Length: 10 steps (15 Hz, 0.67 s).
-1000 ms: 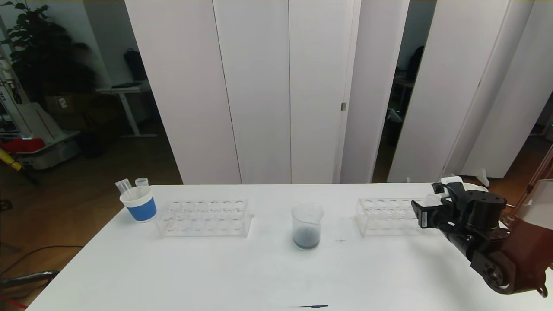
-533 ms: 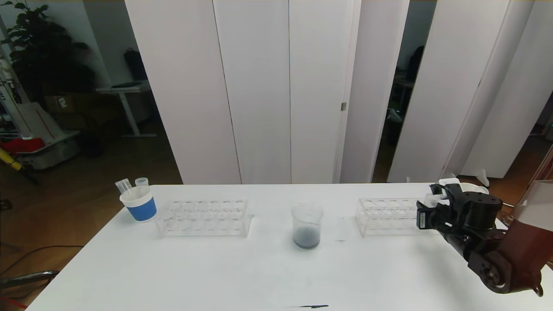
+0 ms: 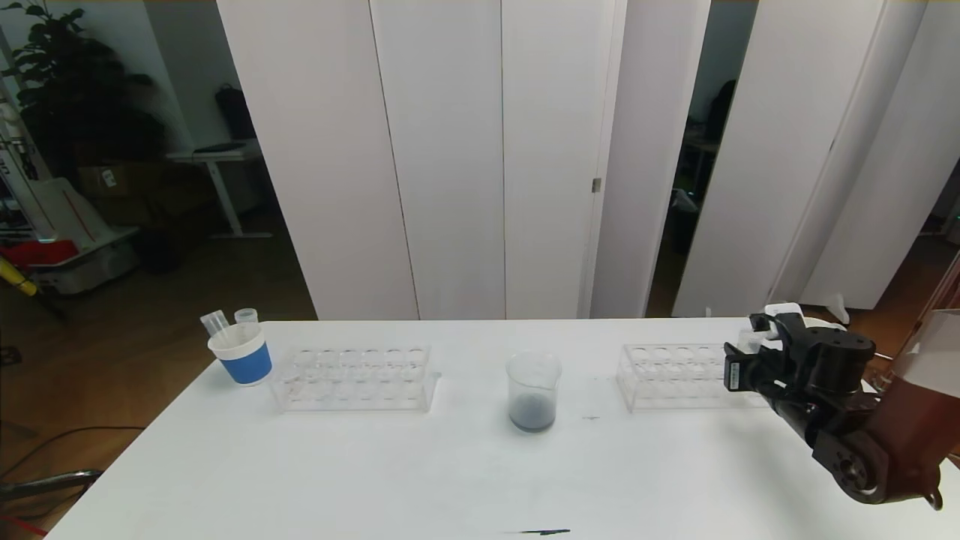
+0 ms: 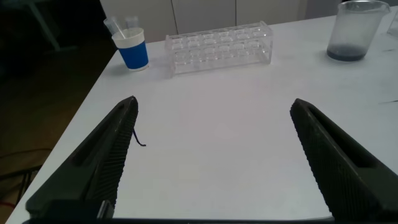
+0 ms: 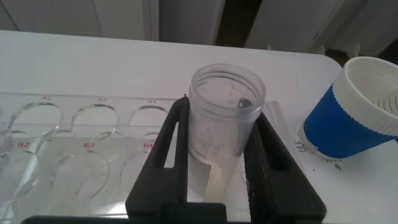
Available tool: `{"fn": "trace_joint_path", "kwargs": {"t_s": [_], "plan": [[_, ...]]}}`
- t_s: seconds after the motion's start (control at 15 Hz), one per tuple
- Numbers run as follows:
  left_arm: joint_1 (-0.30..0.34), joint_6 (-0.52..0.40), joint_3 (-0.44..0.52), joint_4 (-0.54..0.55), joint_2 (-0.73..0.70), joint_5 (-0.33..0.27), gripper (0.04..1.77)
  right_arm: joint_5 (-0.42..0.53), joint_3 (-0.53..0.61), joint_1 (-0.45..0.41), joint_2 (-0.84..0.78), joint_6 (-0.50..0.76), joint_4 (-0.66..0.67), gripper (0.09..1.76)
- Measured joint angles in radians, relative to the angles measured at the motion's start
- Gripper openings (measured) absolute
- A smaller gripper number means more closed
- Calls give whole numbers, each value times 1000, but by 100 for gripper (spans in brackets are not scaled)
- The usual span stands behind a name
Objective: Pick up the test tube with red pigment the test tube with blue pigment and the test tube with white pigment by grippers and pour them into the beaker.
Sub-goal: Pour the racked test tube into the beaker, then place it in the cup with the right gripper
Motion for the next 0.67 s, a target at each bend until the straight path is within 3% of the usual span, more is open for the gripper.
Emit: {"fn": "trace_joint_path", "kwargs": {"t_s": [0.67], "plan": [[0, 0, 0, 0, 0, 0, 175, 13, 3, -2, -93, -1, 4, 59]]}}
